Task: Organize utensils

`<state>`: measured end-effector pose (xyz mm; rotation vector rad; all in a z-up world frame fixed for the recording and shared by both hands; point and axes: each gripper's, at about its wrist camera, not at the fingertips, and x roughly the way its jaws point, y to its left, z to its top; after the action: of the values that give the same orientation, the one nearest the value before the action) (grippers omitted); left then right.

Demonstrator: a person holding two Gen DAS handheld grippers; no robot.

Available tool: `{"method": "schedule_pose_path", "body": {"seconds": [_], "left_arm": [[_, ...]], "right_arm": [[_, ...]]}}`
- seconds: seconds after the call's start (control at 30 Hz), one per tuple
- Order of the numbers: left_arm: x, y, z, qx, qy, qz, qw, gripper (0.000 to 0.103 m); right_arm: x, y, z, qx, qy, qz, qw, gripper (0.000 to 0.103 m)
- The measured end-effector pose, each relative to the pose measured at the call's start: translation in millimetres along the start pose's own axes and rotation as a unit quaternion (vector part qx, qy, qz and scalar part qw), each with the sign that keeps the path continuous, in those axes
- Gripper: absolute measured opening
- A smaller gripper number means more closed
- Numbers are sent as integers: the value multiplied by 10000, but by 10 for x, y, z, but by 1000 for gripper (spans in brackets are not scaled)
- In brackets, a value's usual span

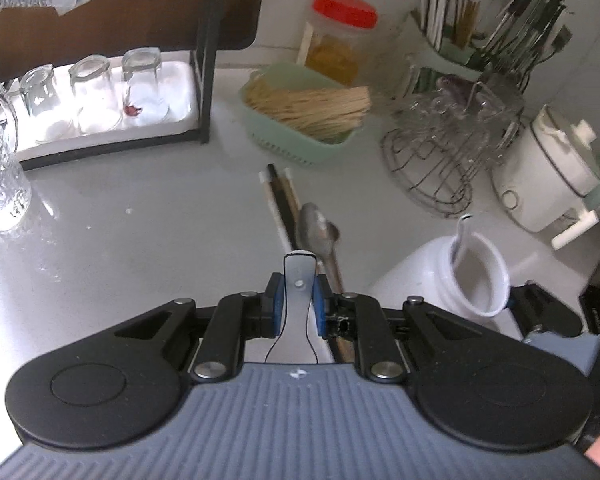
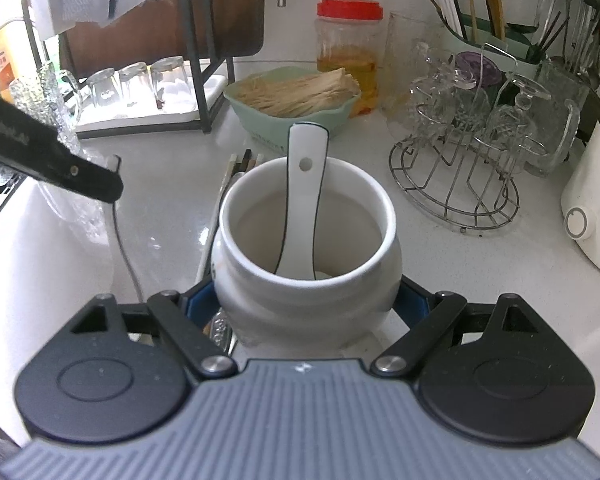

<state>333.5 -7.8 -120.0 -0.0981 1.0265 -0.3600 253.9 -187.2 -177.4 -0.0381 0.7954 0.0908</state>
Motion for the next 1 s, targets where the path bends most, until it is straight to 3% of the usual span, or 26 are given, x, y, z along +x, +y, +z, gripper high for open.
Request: {"method": "schedule_pose_path", "body": {"seconds": [0.3, 0.33, 0.6, 1.0], "left_arm": [[-61, -104, 24, 74, -122, -89, 9999, 17], [-61, -111, 29, 87, -112, -99, 9998, 5], [79, -128, 45, 153, 1, -95, 9998, 3], [232, 516, -48, -643, 312, 269, 9971, 4]], "right_arm": [[-7, 20, -19, 12, -71, 13, 10000, 91], [-9, 20, -22, 16, -80, 11, 10000, 91], [-21, 15, -36, 30, -120, 5, 9999, 91], [-20, 22, -36, 11, -120, 1, 9999, 91]]}}
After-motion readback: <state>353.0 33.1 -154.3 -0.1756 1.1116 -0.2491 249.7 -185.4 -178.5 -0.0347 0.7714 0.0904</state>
